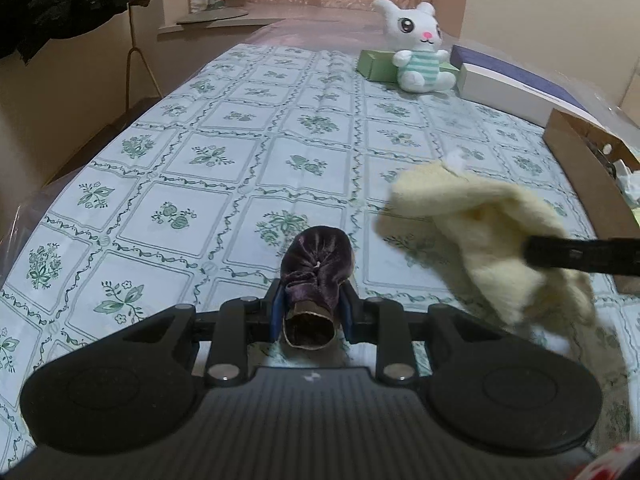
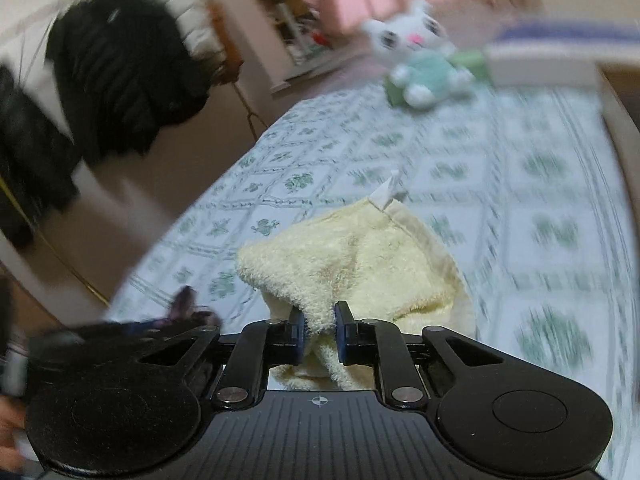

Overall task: Organize soft objects
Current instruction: 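Grasp the cream towel with the right gripper and lift it while the left holds the scrunchie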

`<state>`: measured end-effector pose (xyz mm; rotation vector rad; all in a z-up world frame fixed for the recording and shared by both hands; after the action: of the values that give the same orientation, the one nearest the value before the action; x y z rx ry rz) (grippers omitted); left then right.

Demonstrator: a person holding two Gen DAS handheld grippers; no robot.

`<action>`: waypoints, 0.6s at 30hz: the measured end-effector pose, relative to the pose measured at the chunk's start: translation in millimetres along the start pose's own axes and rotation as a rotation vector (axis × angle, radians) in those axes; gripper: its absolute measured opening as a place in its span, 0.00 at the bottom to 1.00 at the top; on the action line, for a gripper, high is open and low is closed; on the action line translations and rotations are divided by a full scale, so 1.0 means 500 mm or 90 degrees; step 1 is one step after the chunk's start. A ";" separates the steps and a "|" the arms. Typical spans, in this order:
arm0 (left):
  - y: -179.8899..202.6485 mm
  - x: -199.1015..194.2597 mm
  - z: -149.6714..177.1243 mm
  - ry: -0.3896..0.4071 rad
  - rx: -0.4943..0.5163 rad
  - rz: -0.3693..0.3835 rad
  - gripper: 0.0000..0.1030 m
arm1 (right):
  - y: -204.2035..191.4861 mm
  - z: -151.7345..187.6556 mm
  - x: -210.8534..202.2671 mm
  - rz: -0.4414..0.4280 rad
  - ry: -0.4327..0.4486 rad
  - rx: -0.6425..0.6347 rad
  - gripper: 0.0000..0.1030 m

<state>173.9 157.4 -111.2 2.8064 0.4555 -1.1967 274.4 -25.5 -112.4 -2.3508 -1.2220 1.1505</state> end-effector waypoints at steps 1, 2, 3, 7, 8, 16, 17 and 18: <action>0.004 -0.003 0.002 0.000 0.002 0.002 0.25 | 0.015 0.001 -0.018 -0.015 -0.007 0.035 0.15; 0.007 -0.005 0.003 0.000 0.004 0.005 0.25 | 0.031 0.004 -0.038 -0.030 -0.016 0.071 0.15; 0.012 -0.008 0.005 0.000 0.006 0.008 0.25 | 0.047 0.008 -0.059 -0.043 -0.025 0.103 0.15; 0.029 -0.015 0.010 0.000 0.015 0.020 0.25 | 0.103 0.030 -0.140 -0.073 -0.067 0.209 0.15; 0.033 -0.017 0.011 0.001 0.017 0.023 0.25 | 0.118 0.037 -0.159 -0.077 -0.077 0.233 0.15; 0.066 -0.023 0.017 -0.002 0.036 0.042 0.25 | 0.180 0.021 -0.231 0.052 -0.049 0.280 0.15; 0.067 -0.023 0.018 -0.003 0.036 0.043 0.25 | 0.177 0.017 -0.225 0.078 -0.041 0.265 0.15; 0.068 -0.023 0.019 -0.004 0.036 0.044 0.25 | 0.170 0.013 -0.216 0.109 -0.029 0.239 0.15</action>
<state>169.5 120.8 -111.9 2.8393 0.3263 -1.2235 282.7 -162.4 -104.6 -2.1810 -0.7467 1.3572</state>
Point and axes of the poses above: each gripper's, at about its wrist camera, not at the fingertips, and x roughly the way its jaws point, y to its right, z to its underside, the point moved 4 cm from there along x, roughly the way its jaws point, and after that the axes turned 7 degrees about x, right-handed, at the moved point
